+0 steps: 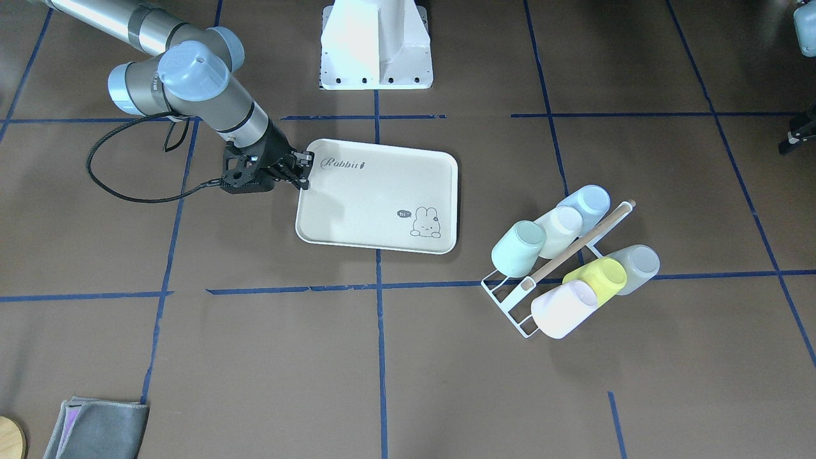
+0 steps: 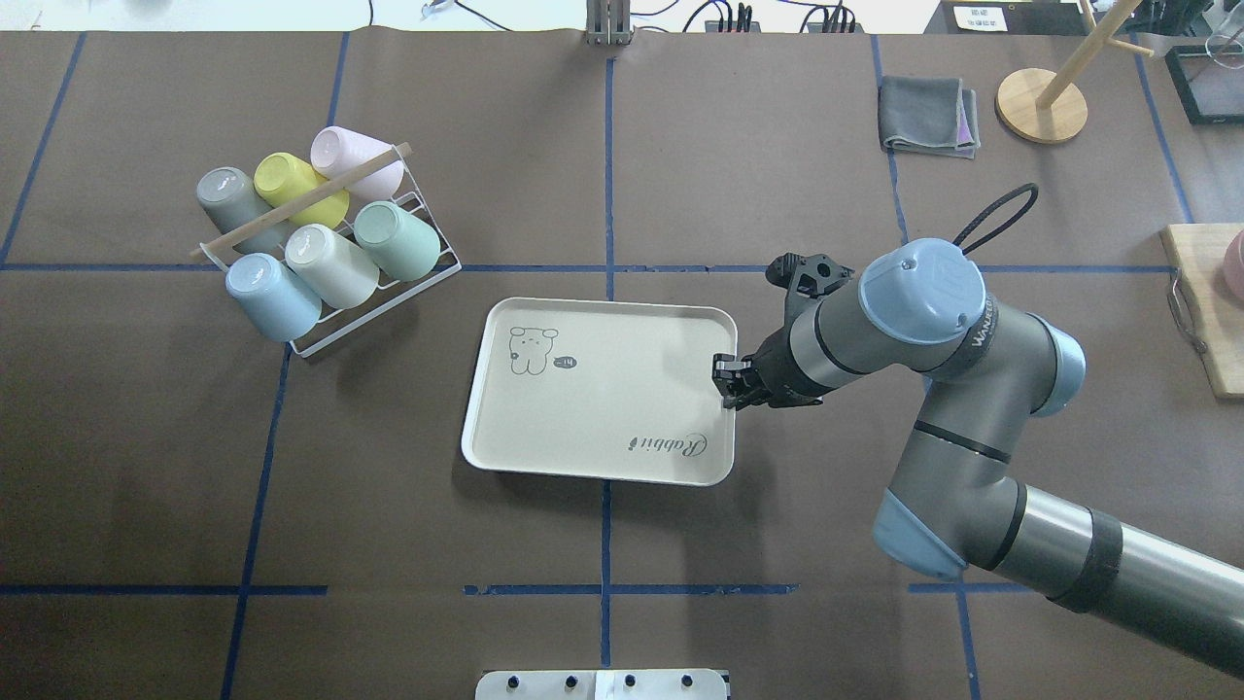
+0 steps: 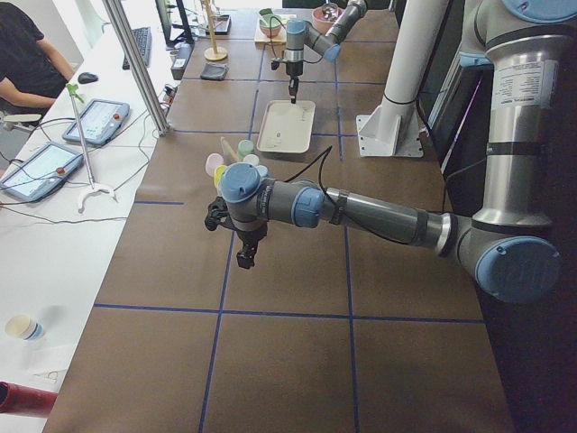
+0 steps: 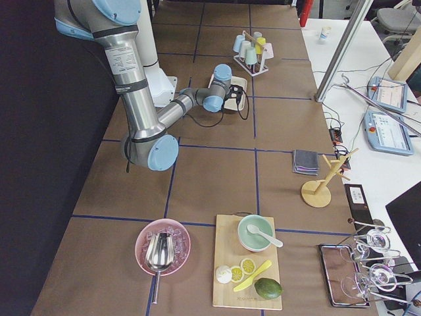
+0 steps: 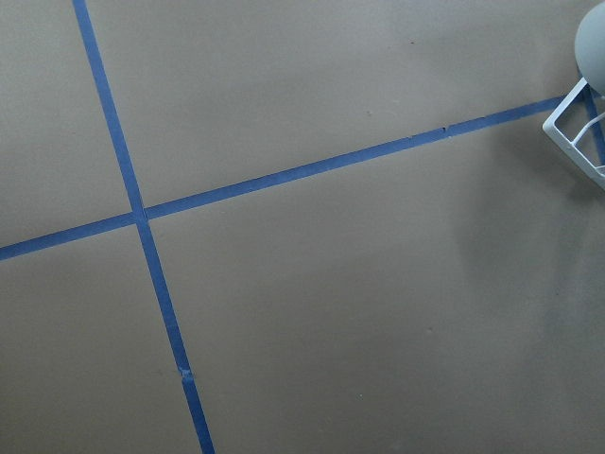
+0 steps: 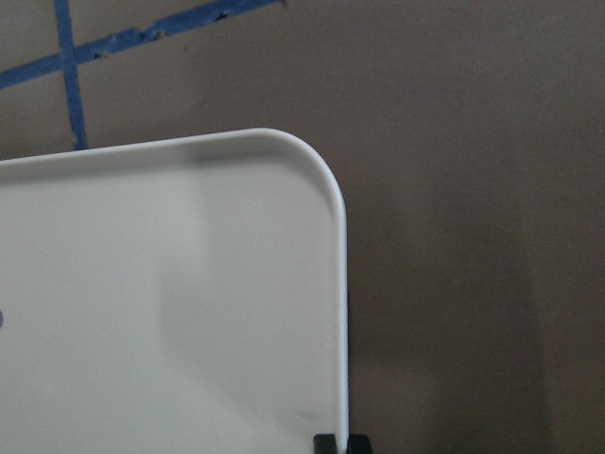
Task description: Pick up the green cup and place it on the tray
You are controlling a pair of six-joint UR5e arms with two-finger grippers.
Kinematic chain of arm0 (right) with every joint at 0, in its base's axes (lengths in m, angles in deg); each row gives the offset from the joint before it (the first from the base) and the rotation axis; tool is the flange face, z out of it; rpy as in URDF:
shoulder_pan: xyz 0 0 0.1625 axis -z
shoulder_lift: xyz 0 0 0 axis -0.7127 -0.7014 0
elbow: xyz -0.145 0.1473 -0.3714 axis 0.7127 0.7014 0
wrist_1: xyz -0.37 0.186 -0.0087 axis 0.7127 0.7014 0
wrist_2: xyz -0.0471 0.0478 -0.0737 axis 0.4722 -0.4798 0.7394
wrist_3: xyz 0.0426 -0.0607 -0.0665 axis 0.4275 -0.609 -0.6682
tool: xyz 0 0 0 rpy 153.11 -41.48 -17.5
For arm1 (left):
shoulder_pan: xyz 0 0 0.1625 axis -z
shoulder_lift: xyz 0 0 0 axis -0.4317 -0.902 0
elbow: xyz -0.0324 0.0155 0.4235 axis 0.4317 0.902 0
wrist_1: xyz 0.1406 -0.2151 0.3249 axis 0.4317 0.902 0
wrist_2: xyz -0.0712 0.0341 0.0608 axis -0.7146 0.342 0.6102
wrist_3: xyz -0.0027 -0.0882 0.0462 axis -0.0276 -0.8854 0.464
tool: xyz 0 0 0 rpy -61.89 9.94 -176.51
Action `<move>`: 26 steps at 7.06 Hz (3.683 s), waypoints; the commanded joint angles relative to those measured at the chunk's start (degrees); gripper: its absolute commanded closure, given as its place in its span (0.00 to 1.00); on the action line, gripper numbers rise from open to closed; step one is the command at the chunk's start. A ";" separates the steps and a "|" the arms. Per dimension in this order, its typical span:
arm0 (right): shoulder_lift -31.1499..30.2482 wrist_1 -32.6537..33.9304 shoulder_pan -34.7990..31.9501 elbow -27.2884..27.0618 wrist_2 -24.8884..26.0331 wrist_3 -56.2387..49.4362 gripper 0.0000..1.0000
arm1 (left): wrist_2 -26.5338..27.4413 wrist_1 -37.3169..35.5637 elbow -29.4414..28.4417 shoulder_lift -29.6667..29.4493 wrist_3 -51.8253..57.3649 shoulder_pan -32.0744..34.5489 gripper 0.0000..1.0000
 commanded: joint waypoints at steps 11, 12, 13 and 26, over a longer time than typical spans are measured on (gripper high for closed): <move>-0.91 4.03 -0.65 -2.19 1.68 -0.66 0.00 | 0.09 0.69 0.39 -2.18 0.11 -0.53 0.00; -1.78 4.46 -1.52 -4.38 1.33 -0.66 0.00 | 1.13 3.92 0.48 -4.63 -0.15 -0.53 0.00; -3.88 6.38 -3.36 -8.06 0.89 -0.66 0.00 | 3.84 3.78 1.18 -7.44 -0.84 -1.83 0.00; -14.78 33.03 -38.34 -14.43 -11.67 -50.89 0.00 | 67.38 -21.87 8.58 -38.84 9.37 -51.39 0.00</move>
